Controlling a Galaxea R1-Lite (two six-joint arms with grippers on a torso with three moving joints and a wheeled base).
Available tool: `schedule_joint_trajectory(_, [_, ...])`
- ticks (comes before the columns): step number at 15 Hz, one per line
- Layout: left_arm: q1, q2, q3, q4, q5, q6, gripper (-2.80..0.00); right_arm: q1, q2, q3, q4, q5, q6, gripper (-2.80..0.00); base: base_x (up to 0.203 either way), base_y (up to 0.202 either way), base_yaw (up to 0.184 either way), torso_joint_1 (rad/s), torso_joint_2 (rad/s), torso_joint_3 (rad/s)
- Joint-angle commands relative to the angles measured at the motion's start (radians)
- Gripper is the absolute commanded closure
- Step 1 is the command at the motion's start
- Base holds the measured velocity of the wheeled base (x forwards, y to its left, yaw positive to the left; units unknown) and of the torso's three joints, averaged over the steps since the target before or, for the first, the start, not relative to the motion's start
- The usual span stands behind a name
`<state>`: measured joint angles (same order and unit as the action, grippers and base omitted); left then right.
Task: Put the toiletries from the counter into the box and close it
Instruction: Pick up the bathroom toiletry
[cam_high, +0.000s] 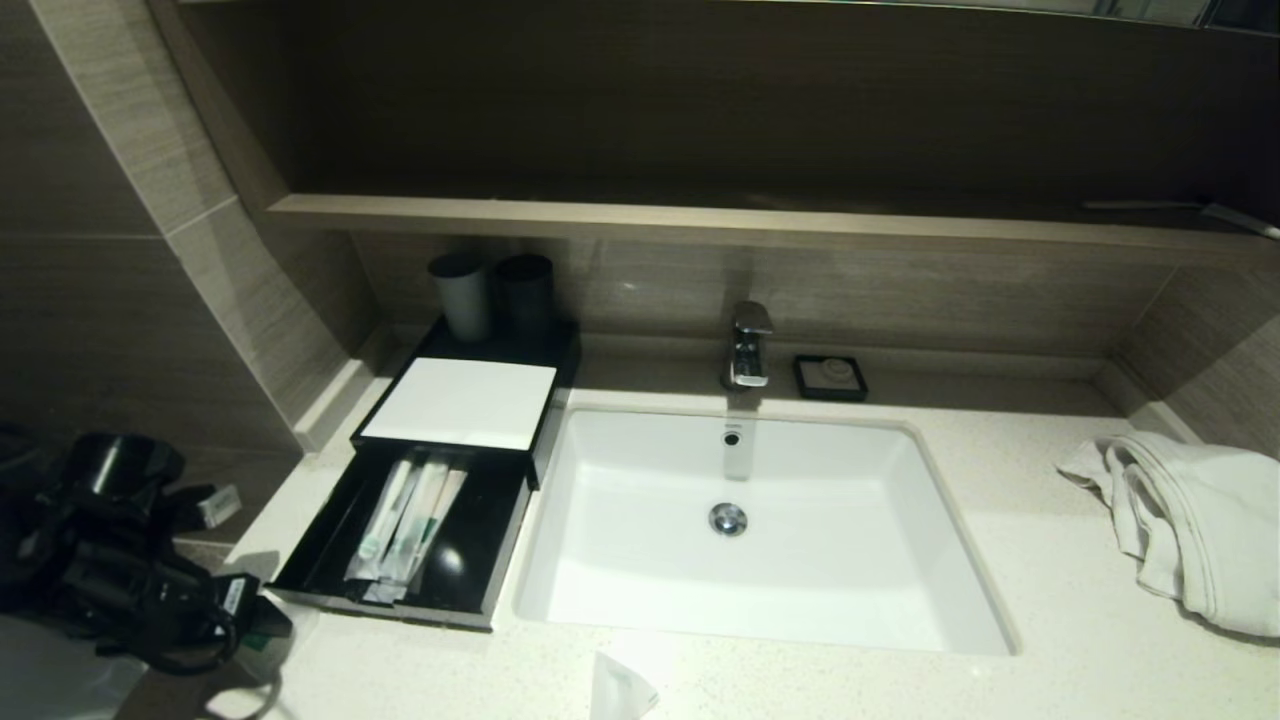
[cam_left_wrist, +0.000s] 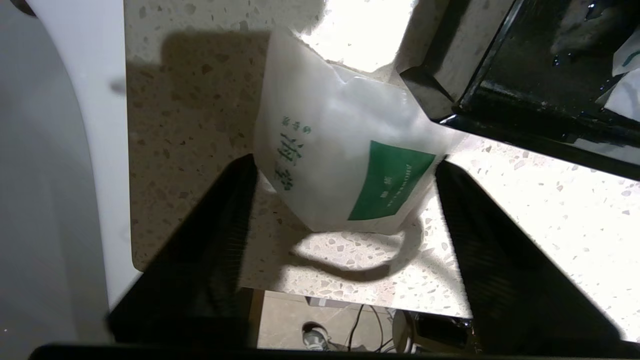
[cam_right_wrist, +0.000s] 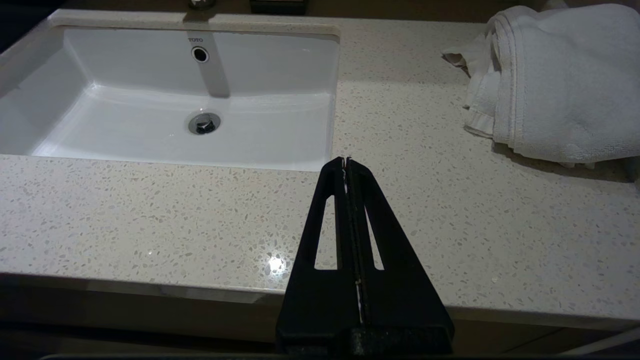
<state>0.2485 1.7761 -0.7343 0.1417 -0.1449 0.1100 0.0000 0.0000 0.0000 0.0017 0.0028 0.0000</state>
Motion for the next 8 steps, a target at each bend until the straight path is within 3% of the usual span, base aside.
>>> schedule_joint_trajectory(1, [0.000,0.005,-0.001,-0.001,0.001,0.000,0.00,0.000,0.000,0.000,0.000,0.000,0.000,0.00,0.000,0.000,0.000,0.000,0.00,0.000])
schedule_joint_trajectory(8, [0.002,0.028,0.001,-0.013,0.001,0.000,0.00,0.000,0.000,0.000,0.000,0.000,0.000,0.00,0.000,0.000,0.000,0.000,0.00,0.000])
